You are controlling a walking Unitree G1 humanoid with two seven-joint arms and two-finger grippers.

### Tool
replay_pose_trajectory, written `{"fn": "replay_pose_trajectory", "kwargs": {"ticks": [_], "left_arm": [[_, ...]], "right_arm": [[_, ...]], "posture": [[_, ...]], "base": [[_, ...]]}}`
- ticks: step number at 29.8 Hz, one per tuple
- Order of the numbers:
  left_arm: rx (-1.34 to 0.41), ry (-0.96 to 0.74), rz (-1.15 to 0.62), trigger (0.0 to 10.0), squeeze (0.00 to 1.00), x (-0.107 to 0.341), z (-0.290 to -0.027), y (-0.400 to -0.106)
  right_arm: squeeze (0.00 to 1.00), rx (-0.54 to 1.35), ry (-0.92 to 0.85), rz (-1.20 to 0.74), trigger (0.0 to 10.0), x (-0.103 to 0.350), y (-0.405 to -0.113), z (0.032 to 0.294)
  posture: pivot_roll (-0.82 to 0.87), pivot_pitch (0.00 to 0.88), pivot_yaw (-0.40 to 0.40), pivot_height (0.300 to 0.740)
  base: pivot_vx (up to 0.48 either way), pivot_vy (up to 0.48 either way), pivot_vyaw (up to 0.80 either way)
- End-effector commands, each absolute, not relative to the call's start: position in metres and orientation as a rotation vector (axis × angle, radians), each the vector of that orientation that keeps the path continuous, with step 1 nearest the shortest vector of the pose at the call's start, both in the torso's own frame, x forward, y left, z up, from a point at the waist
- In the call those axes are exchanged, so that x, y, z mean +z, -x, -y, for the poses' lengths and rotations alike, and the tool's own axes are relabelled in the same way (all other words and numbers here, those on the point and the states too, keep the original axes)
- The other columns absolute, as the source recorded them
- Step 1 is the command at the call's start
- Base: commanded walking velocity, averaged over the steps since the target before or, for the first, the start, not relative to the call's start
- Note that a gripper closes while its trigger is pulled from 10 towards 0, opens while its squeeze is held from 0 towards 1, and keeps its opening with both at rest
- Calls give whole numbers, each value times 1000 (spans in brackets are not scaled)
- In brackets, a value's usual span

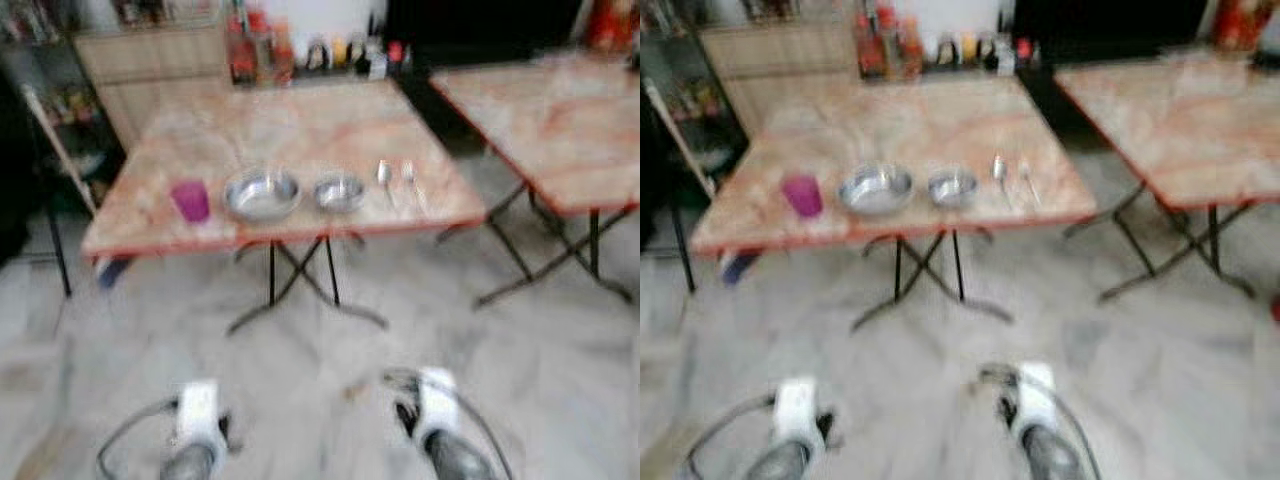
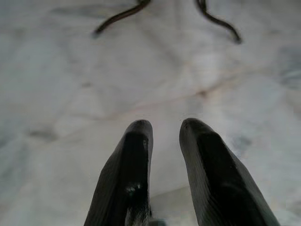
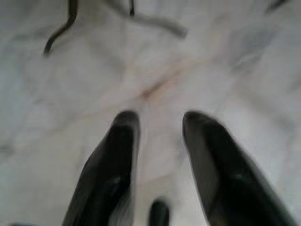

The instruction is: Setting the table

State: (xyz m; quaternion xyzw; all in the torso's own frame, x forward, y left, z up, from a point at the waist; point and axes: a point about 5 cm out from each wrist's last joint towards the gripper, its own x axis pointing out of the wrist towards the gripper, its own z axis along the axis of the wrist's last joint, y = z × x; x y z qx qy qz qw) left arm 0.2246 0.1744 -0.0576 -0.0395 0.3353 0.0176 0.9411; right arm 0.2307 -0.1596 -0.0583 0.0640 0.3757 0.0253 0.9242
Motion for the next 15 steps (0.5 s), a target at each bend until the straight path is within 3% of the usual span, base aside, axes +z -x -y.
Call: {"fn": "replay_pose_trajectory", "kwargs": {"ticks": [1, 9, 15], "left_arm": [[76, 61, -697, 10000, 0, -58, -191, -221], [78, 61, -696, 10000, 0, -58, -191, -221], [80, 61, -696, 10000, 0, -58, -192, -221]], "right_arm": [[0, 87, -147, -759, 10000, -56, -235, 144], [0, 90, -93, -744, 10000, -54, -237, 146], [0, 92, -90, -746, 10000, -55, -237, 146]], "posture": [[125, 0, -4, 740], [128, 0, -2, 740], [128, 0, -2, 740]], "base": [[330, 0, 0], [333, 0, 0], [334, 0, 463]]}}
